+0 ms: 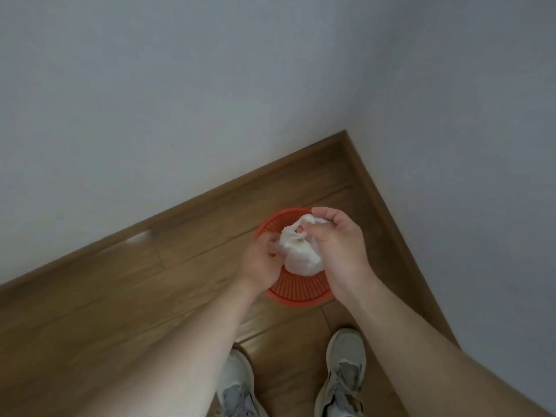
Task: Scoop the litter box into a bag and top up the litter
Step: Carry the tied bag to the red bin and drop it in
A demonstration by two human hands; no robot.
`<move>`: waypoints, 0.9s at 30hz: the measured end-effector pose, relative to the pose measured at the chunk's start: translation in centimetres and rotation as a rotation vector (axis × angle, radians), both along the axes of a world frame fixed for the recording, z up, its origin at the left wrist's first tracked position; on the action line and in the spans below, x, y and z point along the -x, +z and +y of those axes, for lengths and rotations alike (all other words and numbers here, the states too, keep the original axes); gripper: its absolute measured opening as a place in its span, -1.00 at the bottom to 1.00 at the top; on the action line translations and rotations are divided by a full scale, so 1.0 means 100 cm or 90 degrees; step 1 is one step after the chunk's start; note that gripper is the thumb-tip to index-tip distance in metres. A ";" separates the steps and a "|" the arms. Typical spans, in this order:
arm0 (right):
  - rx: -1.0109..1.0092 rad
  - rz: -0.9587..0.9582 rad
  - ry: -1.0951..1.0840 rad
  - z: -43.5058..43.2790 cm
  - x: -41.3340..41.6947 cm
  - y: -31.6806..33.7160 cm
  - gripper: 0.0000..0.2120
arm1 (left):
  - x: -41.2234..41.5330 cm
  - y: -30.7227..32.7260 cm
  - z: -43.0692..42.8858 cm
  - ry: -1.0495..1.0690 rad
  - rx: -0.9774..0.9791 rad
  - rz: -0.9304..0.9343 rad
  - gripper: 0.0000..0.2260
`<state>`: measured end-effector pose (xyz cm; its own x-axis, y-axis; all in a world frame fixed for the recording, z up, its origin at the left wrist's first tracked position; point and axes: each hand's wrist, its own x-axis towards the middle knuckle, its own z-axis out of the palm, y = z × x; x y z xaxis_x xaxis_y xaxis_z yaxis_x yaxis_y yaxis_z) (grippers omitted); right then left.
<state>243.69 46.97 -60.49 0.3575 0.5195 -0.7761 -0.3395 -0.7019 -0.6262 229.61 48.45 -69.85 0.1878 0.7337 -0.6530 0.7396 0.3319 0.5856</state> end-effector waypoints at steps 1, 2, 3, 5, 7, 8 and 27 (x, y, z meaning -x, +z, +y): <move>0.009 -0.010 0.011 -0.001 0.001 -0.013 -0.74 | 0.000 -0.010 -0.001 0.001 0.007 0.004 -0.84; 0.017 -0.019 0.028 -0.002 0.000 -0.026 -0.72 | -0.002 -0.018 -0.002 -0.002 0.004 0.008 -0.85; 0.023 -0.027 0.047 -0.004 -0.002 -0.038 -0.69 | -0.004 -0.027 -0.004 -0.003 -0.003 0.015 -0.83; 0.041 -0.052 0.083 -0.011 -0.004 -0.057 -0.64 | -0.004 -0.040 -0.008 0.006 -0.018 0.030 -0.79; 0.049 -0.107 0.124 -0.020 -0.007 -0.071 -0.58 | -0.001 -0.048 -0.013 0.010 -0.021 0.032 -0.75; 0.048 -0.128 0.140 -0.024 -0.008 -0.075 -0.55 | 0.001 -0.050 -0.015 0.006 -0.020 0.028 -0.72; -0.007 -0.290 0.278 -0.053 -0.021 0.014 -0.50 | 0.017 0.062 -0.016 -0.105 -0.144 0.010 -0.44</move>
